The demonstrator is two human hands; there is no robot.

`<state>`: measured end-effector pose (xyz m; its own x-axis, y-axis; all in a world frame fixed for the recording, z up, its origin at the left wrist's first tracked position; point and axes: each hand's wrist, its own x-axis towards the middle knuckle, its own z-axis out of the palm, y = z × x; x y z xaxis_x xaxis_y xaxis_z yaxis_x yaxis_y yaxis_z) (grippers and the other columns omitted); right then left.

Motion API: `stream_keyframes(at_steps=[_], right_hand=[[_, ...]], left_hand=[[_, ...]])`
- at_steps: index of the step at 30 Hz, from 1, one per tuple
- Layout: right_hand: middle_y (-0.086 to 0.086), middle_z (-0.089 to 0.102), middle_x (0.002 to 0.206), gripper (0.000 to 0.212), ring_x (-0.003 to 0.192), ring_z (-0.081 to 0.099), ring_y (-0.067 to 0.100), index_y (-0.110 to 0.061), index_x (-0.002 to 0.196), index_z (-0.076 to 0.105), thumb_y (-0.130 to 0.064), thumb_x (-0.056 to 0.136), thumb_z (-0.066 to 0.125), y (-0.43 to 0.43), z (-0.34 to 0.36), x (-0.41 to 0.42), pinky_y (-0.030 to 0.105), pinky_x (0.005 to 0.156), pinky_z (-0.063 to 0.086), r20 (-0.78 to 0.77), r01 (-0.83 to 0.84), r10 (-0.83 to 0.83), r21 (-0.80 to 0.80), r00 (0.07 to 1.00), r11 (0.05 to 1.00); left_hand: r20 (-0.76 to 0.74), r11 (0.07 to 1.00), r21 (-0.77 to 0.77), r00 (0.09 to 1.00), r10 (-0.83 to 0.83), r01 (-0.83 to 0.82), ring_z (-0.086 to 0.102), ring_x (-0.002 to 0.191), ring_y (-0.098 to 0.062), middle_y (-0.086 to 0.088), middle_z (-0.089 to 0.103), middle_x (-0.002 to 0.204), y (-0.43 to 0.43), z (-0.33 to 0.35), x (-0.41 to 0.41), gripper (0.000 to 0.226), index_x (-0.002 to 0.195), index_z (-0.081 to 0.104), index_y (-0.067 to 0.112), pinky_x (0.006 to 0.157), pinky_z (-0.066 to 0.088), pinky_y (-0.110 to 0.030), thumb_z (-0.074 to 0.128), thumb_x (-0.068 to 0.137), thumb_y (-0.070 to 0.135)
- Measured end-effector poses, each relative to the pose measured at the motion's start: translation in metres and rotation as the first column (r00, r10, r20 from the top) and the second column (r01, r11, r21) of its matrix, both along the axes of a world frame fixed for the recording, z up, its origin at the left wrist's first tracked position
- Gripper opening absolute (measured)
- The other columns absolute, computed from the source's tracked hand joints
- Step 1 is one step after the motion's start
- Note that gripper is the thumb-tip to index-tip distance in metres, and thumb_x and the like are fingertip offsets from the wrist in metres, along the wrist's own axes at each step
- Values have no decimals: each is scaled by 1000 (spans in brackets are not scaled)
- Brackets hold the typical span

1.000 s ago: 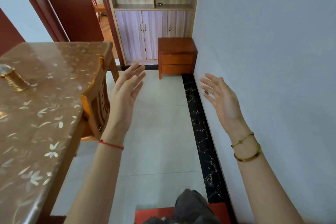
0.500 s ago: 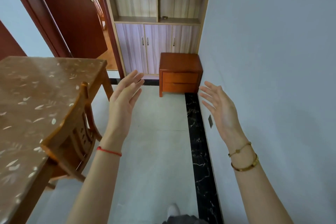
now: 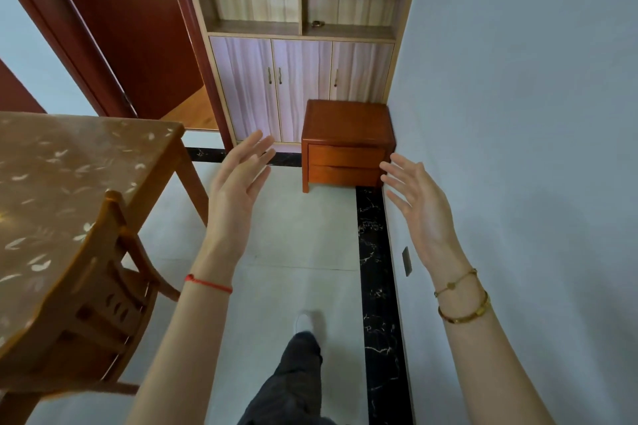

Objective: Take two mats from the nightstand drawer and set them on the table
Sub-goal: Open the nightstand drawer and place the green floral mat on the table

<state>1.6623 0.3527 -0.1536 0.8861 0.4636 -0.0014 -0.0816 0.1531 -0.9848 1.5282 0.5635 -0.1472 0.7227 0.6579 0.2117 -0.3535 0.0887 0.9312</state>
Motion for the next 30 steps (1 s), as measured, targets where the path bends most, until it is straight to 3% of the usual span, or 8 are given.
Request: stream_keyframes(at_steps=[5,16,22,30], right_hand=[[0,62,130,46,120,58,13,-17,136,53,-40,102,30,43,-20,83,39,109,41,-15,11,-12,-25,1000,1000],[-3,63,128,47,121,58,12,-19,135,54,-43,102,31,145,-19,256,38,110,40,-39,45,-47,-45,998,998],[-1,63,129,46,121,57,13,-18,134,54,-42,102,30,182,-32,324,40,111,39,-81,57,-62,-69,995,996],[1,63,128,43,120,58,14,-18,133,54,-39,103,31,223,-59,435,39,110,40,-130,41,-52,-87,990,995]], left_hand=[[-42,1000,10,999,-12,13,61,126,-12,11,69,128,49,-19,89,33,122,64,35,107,48,-30,47,94,30],[-77,994,-6,991,-111,111,59,129,-15,2,64,137,154,-19,274,41,137,56,20,112,43,-37,44,98,23],[-77,985,-59,983,-168,164,58,131,-17,-2,63,138,188,-26,346,55,133,56,20,110,44,-33,56,82,41],[-163,992,-75,980,-115,104,59,128,-14,0,64,137,227,-53,455,45,134,56,22,112,43,-35,46,92,31]])
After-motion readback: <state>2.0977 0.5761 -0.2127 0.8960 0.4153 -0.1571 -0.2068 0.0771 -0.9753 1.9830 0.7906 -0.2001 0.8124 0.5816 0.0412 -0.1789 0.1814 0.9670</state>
